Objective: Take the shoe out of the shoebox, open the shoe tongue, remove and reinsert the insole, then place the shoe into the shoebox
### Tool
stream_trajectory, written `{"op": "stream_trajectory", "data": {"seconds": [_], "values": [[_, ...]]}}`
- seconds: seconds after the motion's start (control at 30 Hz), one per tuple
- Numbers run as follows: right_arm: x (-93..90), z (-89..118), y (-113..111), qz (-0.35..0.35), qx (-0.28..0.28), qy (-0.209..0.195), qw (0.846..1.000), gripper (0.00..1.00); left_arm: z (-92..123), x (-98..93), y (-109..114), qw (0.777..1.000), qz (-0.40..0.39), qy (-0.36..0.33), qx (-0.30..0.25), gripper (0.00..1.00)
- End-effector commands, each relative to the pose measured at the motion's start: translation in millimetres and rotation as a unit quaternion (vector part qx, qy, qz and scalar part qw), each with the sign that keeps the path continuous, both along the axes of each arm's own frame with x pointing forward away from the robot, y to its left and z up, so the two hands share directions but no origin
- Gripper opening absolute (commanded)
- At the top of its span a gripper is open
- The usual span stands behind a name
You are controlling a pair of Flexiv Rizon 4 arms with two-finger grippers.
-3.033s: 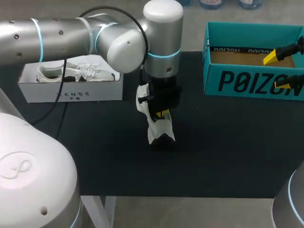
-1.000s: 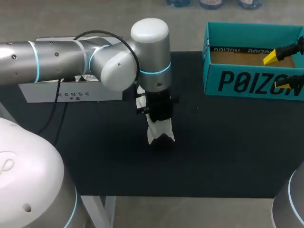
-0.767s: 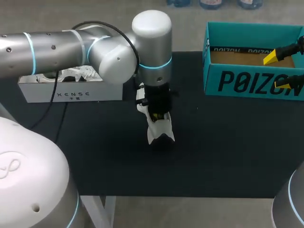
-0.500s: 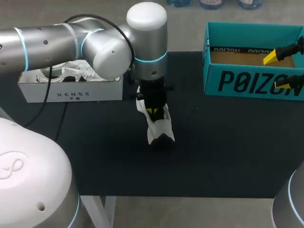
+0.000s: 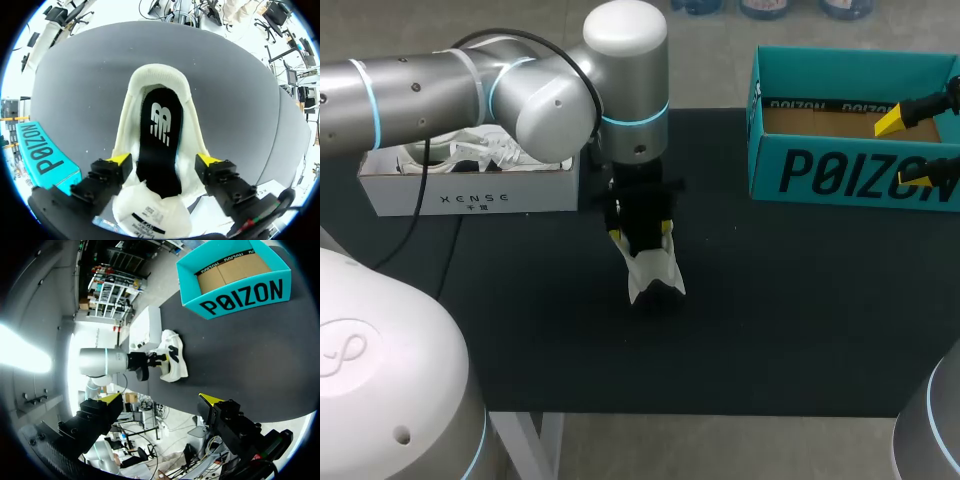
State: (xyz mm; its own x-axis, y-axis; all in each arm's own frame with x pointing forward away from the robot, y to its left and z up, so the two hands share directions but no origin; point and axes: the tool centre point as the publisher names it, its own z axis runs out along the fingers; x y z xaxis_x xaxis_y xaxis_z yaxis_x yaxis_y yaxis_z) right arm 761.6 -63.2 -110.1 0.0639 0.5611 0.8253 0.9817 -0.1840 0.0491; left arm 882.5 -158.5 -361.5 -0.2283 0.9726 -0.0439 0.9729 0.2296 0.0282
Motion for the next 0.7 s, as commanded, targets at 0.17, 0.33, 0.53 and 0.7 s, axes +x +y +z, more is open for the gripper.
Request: {"op": "stream_trajectory", "data": {"seconds": [0.17, 0.33, 0.53, 0.7], "values": [[-0.3, -1, 1, -0.001, -0.001, 0.000, 1.000, 1.00, -1, 0.8, -8, 1.000, 0.012, 0.004, 0.021, 1.00], [-0.3, -1, 1, -0.001, -0.001, 0.000, 1.000, 1.00, 2, -0.7, -8, 1.000, 0.013, 0.001, 0.022, 1.00], [-0.3, -1, 1, -0.001, -0.001, 0.000, 1.000, 1.00, 5, 4.3, -3, 0.999, 0.022, 0.000, 0.027, 1.00], [-0.3, -1, 1, -0.001, -0.001, 0.000, 1.000, 1.00, 19, 8.4, -1, 0.999, 0.032, -0.004, 0.026, 1.00]]}}
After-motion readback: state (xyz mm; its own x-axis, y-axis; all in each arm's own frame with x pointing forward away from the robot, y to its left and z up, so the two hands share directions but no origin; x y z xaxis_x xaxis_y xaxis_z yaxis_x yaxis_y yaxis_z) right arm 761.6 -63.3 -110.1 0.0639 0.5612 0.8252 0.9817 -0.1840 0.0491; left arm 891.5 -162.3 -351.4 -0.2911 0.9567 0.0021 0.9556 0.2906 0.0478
